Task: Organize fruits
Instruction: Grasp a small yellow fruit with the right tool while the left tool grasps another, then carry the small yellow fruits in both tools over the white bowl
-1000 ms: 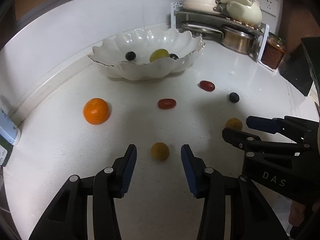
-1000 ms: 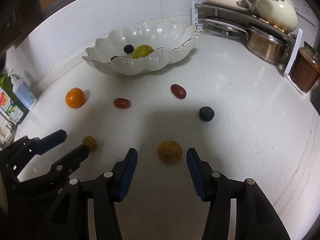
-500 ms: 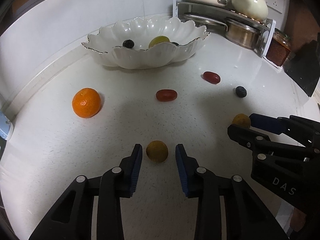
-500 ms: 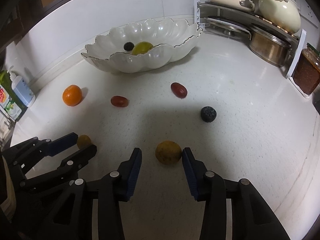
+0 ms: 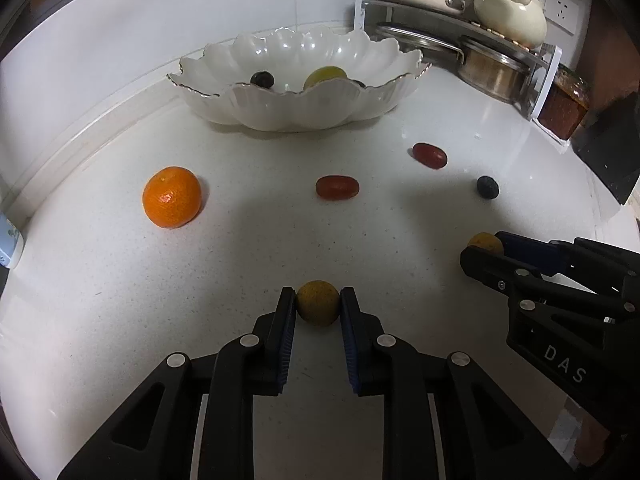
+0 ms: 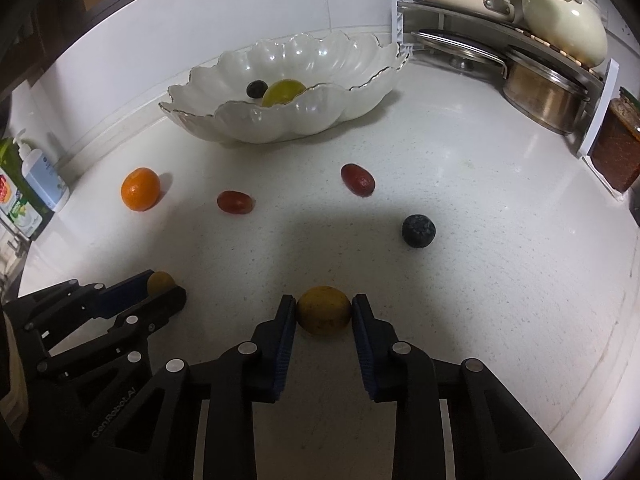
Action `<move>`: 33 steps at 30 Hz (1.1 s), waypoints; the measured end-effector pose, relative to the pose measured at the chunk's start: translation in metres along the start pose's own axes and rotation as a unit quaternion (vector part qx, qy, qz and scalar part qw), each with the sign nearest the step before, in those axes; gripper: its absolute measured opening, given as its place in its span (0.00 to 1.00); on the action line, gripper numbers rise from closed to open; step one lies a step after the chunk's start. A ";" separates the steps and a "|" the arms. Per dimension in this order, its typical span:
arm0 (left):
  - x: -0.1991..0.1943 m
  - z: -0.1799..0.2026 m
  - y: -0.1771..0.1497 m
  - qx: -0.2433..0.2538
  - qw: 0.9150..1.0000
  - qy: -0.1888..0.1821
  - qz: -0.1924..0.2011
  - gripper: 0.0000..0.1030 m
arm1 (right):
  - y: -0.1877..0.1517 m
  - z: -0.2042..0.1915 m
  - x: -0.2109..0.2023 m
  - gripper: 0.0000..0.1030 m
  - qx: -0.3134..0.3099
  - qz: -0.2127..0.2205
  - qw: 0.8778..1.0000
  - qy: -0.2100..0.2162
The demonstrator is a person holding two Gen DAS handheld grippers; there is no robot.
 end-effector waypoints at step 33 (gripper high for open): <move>-0.084 0.006 0.048 -0.028 0.994 -0.012 0.101 0.22 | 0.047 0.000 -0.078 0.29 -0.027 0.097 0.995 0.000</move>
Point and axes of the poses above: each gripper's, at about its wrist camera, not at the fingertips, and x roughly the way its jaws point, z to its right, y to its top, the point moved 5 cm from there along x, roughly the way its jaws point, and after that the axes turned 14 degrees about -x, right-handed, at the moved point
